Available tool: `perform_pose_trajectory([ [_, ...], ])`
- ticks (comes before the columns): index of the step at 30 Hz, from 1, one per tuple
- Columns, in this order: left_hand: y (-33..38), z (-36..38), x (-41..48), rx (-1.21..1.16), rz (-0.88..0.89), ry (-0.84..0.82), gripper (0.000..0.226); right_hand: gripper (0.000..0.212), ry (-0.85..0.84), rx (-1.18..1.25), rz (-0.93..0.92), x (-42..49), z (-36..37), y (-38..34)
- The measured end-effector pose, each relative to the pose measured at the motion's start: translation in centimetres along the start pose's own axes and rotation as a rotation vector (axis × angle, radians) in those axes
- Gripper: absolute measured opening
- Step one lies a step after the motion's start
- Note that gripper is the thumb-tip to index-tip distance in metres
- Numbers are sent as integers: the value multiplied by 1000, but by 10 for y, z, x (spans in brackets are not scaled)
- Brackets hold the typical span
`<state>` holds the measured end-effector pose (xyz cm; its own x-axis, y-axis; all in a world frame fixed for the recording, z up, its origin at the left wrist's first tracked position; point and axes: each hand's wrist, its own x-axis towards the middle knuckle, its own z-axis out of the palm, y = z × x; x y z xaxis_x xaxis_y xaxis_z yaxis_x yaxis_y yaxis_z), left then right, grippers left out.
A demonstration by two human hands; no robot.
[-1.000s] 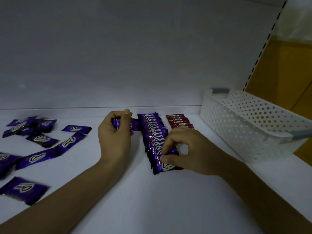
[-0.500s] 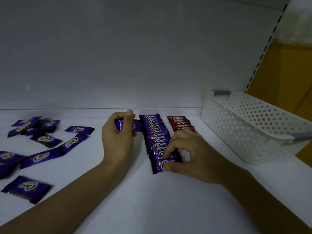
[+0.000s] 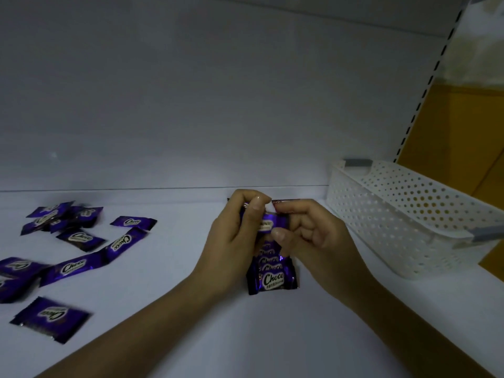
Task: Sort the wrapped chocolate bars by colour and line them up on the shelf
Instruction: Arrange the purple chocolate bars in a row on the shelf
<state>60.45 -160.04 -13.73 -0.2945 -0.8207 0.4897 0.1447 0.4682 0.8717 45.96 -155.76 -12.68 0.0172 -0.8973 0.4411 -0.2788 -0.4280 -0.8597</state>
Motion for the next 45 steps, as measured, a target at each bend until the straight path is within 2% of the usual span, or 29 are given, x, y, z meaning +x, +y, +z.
perform_pose_trajectory([
  [2,-1,1,-2,-44,-7,-54,35,27,-15,53,19,2,-2,1],
  [5,0,1,-6,-155,-28,-151,38,10,-2,140,43,4,-5,3],
  [8,4,1,-7,-251,-134,-160,43,11,65,156,32,5,-10,5],
  [10,8,1,-6,-263,-161,-140,42,11,90,72,-40,5,-11,5],
  [12,9,-1,-3,-189,-159,-99,36,19,104,-121,-159,4,-11,4],
  [15,6,-7,2,-114,-180,-84,27,14,74,-259,-273,1,-9,3],
  [17,6,-9,3,-100,-177,-104,27,21,72,-240,-227,2,-8,3],
  [20,7,-13,2,45,-40,-157,21,27,68,-108,-76,3,-9,3],
  [23,4,-17,-1,192,24,-197,24,19,-7,7,14,6,-14,4],
  [25,4,-16,-1,140,1,-151,28,12,-48,59,110,6,-19,3],
  [27,4,-19,3,30,-36,-30,32,12,-149,36,193,3,-25,2],
  [31,-2,-31,11,90,-117,191,45,20,-389,-256,123,-3,-28,-3],
  [35,-10,-35,14,165,-161,235,48,18,-450,-445,129,-4,-27,-1],
  [39,-14,-34,14,-34,-195,219,62,21,-447,-493,56,-4,-26,2],
  [40,-13,-32,13,-67,-199,224,59,21,-447,-496,42,-4,-25,2],
  [43,-7,-31,13,-43,-197,230,20,22,-434,-497,33,-4,-25,3],
  [45,-5,-32,12,40,-177,182,9,24,-411,-508,17,-4,-24,5],
])
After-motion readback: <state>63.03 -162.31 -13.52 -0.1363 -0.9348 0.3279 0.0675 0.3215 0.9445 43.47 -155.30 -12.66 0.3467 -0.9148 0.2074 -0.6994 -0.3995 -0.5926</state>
